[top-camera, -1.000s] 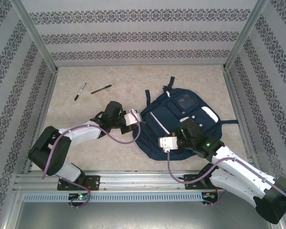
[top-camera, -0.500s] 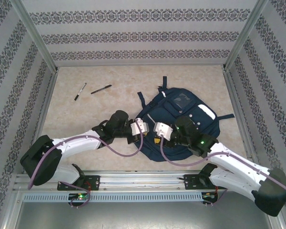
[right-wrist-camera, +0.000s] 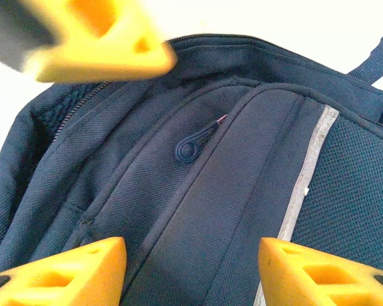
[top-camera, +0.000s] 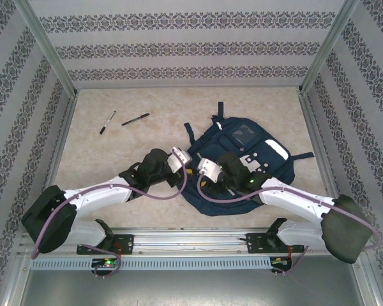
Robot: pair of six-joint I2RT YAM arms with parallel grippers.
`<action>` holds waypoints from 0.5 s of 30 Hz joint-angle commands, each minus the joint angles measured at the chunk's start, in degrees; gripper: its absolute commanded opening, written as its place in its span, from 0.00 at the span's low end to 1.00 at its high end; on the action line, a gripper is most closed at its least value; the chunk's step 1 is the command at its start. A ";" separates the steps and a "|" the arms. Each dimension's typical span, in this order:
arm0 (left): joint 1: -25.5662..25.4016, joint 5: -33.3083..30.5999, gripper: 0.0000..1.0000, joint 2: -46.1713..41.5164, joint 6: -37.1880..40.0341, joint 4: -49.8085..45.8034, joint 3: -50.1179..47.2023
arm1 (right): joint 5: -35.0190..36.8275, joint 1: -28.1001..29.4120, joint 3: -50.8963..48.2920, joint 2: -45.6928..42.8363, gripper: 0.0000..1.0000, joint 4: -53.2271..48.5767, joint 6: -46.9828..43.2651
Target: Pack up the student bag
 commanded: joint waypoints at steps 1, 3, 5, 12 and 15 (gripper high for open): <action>1.77 -8.47 0.76 0.72 -11.59 -8.86 5.32 | 6.73 1.36 3.18 1.96 0.57 -2.76 0.07; 3.55 -7.76 0.82 0.66 -15.84 -11.42 6.89 | 5.31 2.27 5.32 2.49 0.61 -5.19 0.87; 6.16 -4.83 0.82 0.33 -19.81 -13.40 7.74 | 5.68 3.42 8.86 3.88 0.66 -9.15 2.49; 17.98 5.34 0.87 -2.02 -35.00 -18.66 7.65 | 11.20 4.21 18.24 12.45 0.72 -17.92 14.19; 19.28 7.61 0.87 -3.13 -33.35 -19.84 7.61 | 15.66 4.25 20.23 16.96 0.70 -21.29 14.03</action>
